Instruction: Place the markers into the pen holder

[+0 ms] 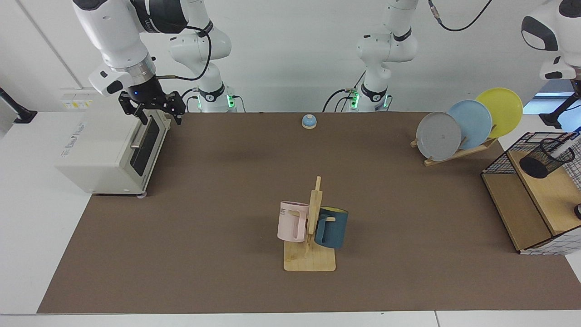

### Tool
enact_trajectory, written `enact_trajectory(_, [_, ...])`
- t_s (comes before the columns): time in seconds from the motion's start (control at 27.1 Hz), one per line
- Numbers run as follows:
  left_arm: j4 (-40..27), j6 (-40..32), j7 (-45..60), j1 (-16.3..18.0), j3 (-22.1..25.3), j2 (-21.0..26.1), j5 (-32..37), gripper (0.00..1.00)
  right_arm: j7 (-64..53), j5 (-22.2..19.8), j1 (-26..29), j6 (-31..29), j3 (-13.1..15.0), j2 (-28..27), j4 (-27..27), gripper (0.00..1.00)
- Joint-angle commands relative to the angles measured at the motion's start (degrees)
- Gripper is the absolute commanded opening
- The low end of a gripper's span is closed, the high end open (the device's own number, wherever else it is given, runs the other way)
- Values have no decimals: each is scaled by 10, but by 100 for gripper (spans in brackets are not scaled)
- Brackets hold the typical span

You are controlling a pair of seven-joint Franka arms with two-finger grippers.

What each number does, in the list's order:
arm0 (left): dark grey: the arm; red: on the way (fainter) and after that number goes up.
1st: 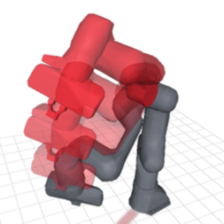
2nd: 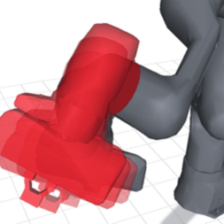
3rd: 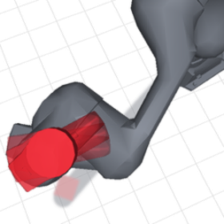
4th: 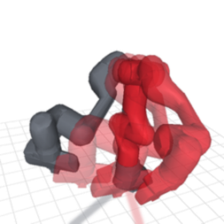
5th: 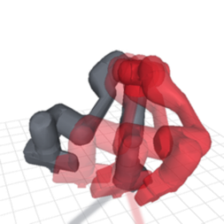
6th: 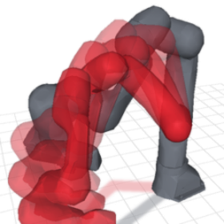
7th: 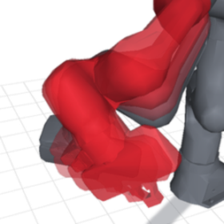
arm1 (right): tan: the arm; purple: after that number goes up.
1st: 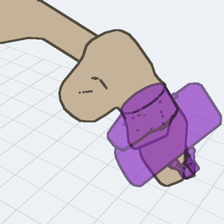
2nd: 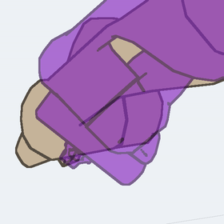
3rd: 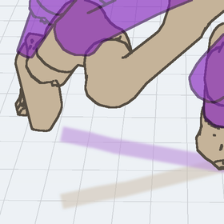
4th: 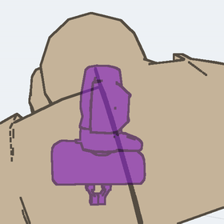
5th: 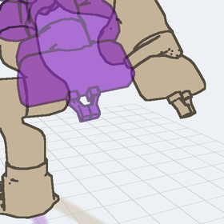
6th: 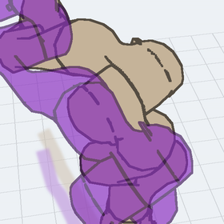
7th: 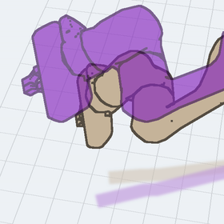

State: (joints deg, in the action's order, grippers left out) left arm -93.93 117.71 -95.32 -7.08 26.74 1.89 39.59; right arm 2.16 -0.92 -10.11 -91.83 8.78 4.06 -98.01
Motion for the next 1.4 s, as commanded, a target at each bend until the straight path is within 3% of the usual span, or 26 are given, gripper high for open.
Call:
enact_trajectory(0.0, [0, 9, -7, -4, 0, 2, 1, 100, 11, 3, 6, -5, -6, 16, -17, 100])
enact_trajectory(0.33, [-20, -2, 1, -35, -7, -2, -75, 100, 7, 1, 7, -4, -5, 15, -17, 100])
enact_trajectory(0.63, [-56, -37, 14, -44, -32, -22, -244, 100, 7, 1, 5, -3, -6, 15, -17, 100])
enact_trajectory(0.74, [-56, -104, 38, -44, -56, -25, -280, 100, 7, 1, 5, -4, -6, 15, -17, 100])
enact_trajectory(1.03, [-99, -128, 204, -47, -149, -50, -291, 100, 7, 1, -7, -4, -2, 14, -17, 100])
enact_trajectory(1.22, [-118, -123, 381, -55, -207, -57, -282, 100, 7, -1, -9, -5, -1, 14, -17, 100])
enact_trajectory(1.36, [-121, -117, 480, -54, -210, -57, -288, 100, 7, -1, -9, -5, 0, 14, -17, 100])
